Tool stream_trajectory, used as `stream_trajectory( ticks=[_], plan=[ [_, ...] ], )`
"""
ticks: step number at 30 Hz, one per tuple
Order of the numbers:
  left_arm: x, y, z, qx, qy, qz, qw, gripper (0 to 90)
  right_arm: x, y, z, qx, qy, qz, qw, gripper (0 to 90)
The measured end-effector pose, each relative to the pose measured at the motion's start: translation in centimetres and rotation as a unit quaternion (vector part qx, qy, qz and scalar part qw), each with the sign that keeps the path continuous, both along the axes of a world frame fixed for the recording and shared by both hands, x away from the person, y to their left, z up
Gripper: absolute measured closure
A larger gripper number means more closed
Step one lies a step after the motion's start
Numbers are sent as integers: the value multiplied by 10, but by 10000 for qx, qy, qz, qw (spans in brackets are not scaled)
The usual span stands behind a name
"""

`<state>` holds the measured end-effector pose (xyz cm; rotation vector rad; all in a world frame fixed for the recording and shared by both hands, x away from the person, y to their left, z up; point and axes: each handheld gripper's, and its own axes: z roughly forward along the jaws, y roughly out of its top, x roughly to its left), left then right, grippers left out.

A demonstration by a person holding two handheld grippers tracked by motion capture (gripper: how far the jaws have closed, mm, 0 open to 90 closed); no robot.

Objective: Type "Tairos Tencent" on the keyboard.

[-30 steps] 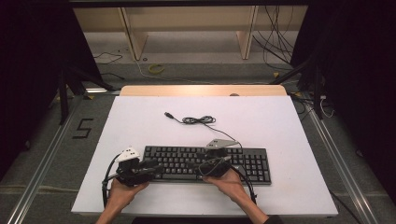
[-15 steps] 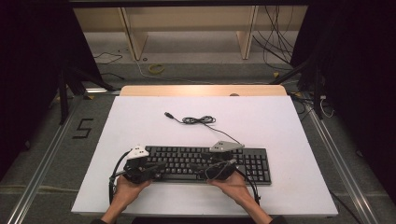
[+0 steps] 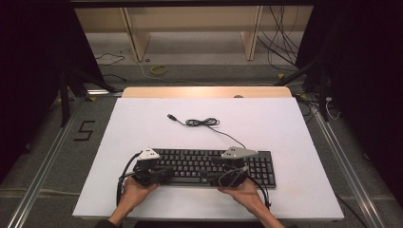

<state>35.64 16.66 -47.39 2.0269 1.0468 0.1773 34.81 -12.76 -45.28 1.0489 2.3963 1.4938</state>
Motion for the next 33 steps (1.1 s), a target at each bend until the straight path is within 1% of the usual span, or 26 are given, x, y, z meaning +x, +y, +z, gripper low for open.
stream_trajectory(
  ticks=[2,9,16,18,23,30,31,33],
  plan=[
    [0,-1,-1,29,49,16,10000,889,-1,-1,0,3,1,-3,10000,300],
    [1,0,-3,116,80,15,9999,889,-4,-4,0,0,15,-7,10000,282],
    [1,-1,-4,125,112,4,9999,889,-5,-4,0,-15,12,-2,10000,279],
    [2,-1,-5,208,158,12,9997,890,-6,-5,0,-11,10,-2,10000,278],
    [3,0,-6,149,238,29,9996,891,-6,-4,0,-14,19,1,10000,278],
    [2,0,-6,167,201,22,9997,890,-7,-3,-1,-42,27,9,10000,278],
    [1,-1,-5,188,122,23,9997,889,-7,-3,-1,-42,29,8,10000,278],
    [0,-1,-5,209,88,13,9997,888,-6,-3,-1,-37,33,8,10000,278]
  ],
)
